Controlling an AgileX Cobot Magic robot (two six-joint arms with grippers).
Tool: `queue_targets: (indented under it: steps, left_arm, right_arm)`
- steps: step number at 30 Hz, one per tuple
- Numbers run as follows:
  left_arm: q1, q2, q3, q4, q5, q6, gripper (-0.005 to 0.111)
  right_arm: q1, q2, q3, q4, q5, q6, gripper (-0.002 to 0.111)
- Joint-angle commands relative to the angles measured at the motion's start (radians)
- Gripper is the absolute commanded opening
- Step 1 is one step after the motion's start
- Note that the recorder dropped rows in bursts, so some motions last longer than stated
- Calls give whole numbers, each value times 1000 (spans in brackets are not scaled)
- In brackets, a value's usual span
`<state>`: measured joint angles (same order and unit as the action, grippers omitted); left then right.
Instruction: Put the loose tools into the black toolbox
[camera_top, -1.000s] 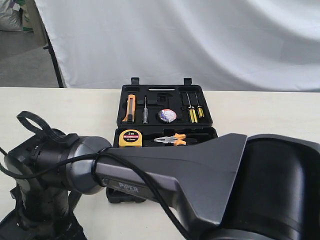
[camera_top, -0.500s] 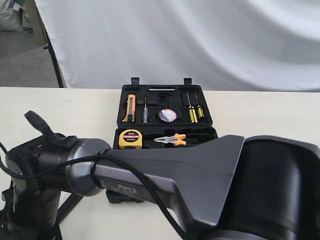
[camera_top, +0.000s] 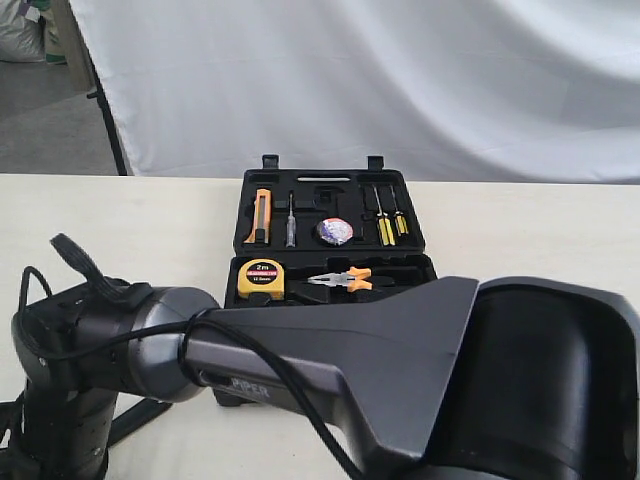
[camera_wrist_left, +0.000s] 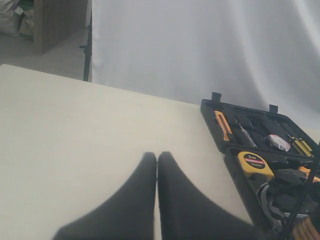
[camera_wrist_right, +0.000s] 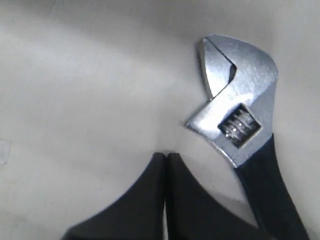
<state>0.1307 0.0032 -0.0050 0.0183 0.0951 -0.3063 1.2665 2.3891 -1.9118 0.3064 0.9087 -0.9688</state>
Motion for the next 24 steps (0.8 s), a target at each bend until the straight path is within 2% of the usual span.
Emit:
queue_targets:
  steps: [1,4,12,24]
  left_arm:
    - [25,-3,-3,4,-7,-5,1]
    - [25,-3,-3,4,-7,-5,1]
    - [25,-3,-3,4,-7,-5,1]
    - [25,-3,-3,4,-7,-5,1]
  right_arm:
    - [3,2,5,2,7,31,0]
    - [3,-8,5,-19,-22,48,0]
    - [3,-46,5,-372,-64,457,0]
    - [3,-46,5,-353,-48,475,0]
